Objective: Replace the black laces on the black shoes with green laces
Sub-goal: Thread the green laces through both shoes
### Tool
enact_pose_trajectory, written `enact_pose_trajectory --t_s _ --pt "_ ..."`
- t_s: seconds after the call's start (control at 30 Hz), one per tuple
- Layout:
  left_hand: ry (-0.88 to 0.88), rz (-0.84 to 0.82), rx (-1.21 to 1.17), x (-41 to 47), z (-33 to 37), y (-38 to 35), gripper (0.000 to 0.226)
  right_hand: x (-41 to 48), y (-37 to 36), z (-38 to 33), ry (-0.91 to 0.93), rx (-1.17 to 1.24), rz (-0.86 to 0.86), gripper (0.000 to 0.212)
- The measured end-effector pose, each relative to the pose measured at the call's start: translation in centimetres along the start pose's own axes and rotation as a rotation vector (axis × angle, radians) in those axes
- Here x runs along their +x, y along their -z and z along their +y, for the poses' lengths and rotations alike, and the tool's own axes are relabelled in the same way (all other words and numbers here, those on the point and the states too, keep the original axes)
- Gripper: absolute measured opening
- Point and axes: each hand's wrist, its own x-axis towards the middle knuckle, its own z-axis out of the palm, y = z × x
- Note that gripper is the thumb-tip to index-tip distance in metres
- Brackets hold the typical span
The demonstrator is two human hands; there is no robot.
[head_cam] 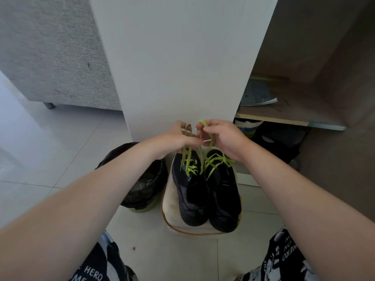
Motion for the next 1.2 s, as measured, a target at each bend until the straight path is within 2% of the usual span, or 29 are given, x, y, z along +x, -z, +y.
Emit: enact_pose_trajectory --t_s 0.03,0.07,0.13,0.2,0.27,0.33,0.4,0.43,0.47,0.53,0.6,0.67,0.8,0.87,0.93,1.0,1.03,1.13,1.2 --pt "0.006 -0.001 -0.005 0.1 -0.1 -0.5 0.064 0.0 -0.3 0.0 0.013 -0.084 0.024 0.024" --pt "0.006 0.000 0.010 0.2 -0.1 -1.1 0.066 0.1 -0.5 0.2 0.030 -0.162 0.063 0.022" --pt "-0.011 0.044 0.187 0.9 0.0 -1.6 0.042 0.5 -0.5 0.8 0.066 -0.251 0.155 0.016" --pt "-0.014 0.167 0.510 1.6 -0.1 -1.0 0.012 1.0 0.3 1.8 0.078 -0.346 0.227 0.018" --pt "0.056 0.329 0.799 2.0 -0.6 0.3 0.022 1.3 1.6 2.8 0.024 -0.491 0.254 0.021" --pt "0.194 0.418 0.987 1.8 -1.2 1.2 0.032 1.3 2.8 3.7 -0.050 -0.627 0.255 0.022" --pt "0.330 0.326 1.157 1.8 -1.7 1.4 0.053 1.2 3.7 4.5 -0.106 -0.749 0.223 0.025" --pt "0.330 0.223 1.203 2.0 -1.8 1.2 0.064 1.1 4.0 4.8 -0.135 -0.806 0.199 0.028" --pt "0.267 0.117 1.200 2.4 -1.9 0.7 0.070 1.0 4.3 5.0 -0.168 -0.854 0.169 0.032" --pt "0.060 -0.053 1.099 2.9 -1.7 -1.0 0.068 0.8 4.6 5.4 -0.231 -0.930 0.101 0.042" --pt "-0.111 -0.149 1.080 3.1 -1.9 -3.1 0.057 0.5 4.6 5.7 -0.251 -1.004 0.046 0.052" --pt "-0.163 -0.187 1.213 3.4 -2.4 -4.8 0.043 0.4 4.4 6.2 -0.239 -1.064 -0.001 0.059" --pt "-0.195 -0.129 1.557 4.5 -3.3 -5.7 0.030 0.7 4.7 7.5 -0.264 -1.080 -0.040 0.063" --pt "-0.189 -0.004 1.587 5.1 -3.0 -5.7 0.027 0.8 5.1 8.3 -0.256 -1.119 -0.034 0.055" --pt "-0.107 0.166 1.594 5.4 -2.5 -5.0 0.023 0.8 5.4 8.8 -0.218 -1.164 -0.023 0.040" --pt "0.036 0.258 1.591 5.4 -2.3 -3.6 0.029 1.0 5.6 9.0 -0.192 -1.165 0.019 0.020" --pt "0.092 0.248 1.581 5.4 -2.3 -3.1 0.036 1.0 5.7 8.9 -0.186 -1.163 0.039 0.009" --pt "0.081 0.059 1.451 5.7 -2.8 -3.5 0.065 1.5 5.8 8.9 -0.156 -1.141 0.110 0.005" --pt "0.145 -0.110 1.292 5.4 -3.1 -4.9 0.093 1.9 5.8 8.6 -0.104 -1.019 0.255 0.007"
